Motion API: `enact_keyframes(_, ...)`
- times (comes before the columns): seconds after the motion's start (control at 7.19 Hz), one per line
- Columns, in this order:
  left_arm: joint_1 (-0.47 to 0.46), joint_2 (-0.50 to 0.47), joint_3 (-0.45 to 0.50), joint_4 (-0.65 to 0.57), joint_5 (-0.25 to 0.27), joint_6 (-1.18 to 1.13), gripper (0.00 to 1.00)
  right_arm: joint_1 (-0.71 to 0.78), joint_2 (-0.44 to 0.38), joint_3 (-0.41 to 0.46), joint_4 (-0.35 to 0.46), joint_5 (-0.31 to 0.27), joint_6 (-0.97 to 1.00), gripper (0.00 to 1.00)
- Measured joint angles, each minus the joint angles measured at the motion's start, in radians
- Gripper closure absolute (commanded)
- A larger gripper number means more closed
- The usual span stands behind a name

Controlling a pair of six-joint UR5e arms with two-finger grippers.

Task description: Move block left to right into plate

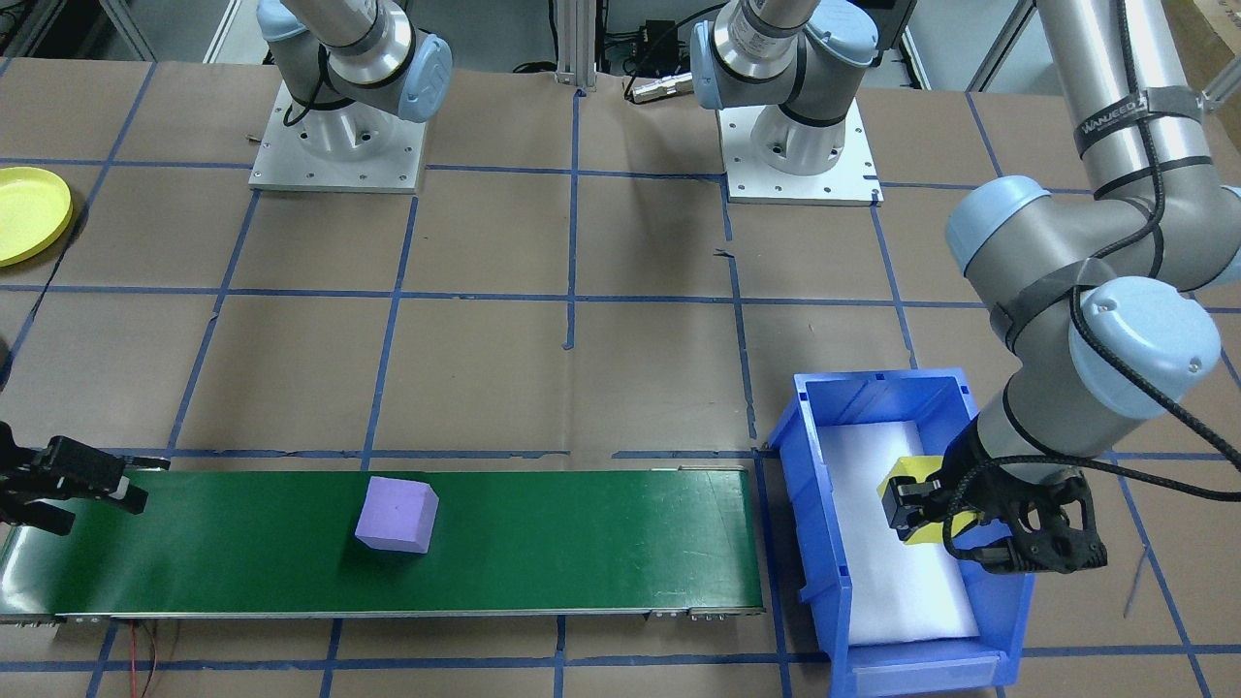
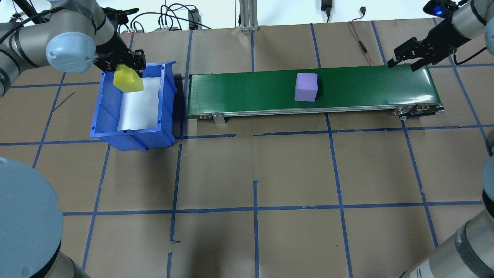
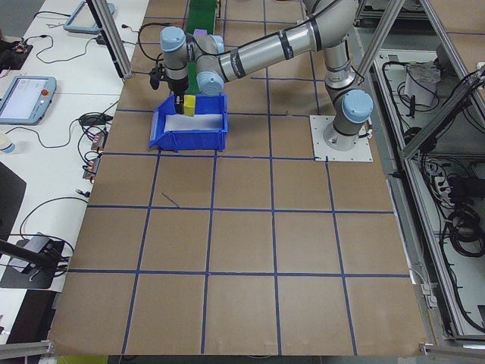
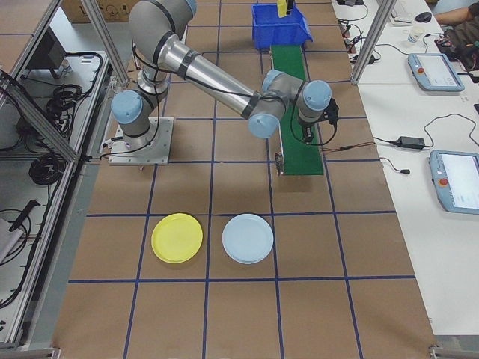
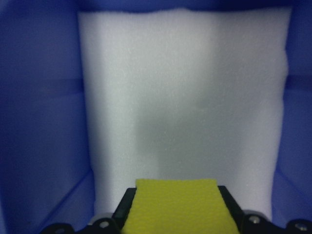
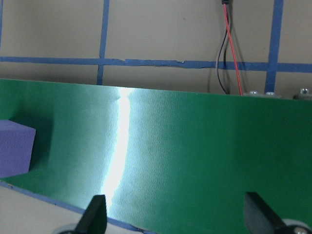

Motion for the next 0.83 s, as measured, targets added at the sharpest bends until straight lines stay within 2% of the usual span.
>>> enact_keyframes(0.42, -0.166, 0.01, 0.04, -0.003, -0.002, -0.095, 0.47, -0.002, 0.024, 0.0, -0.012, 0.042, 0.004, 0.0)
enact_keyframes(0.83, -0.283, -0.067, 0.031, 0.032, -0.002, -0.166, 0.48, -0.011, 0.043, -0.02, -0.012, 0.081, 0.073, 0.0)
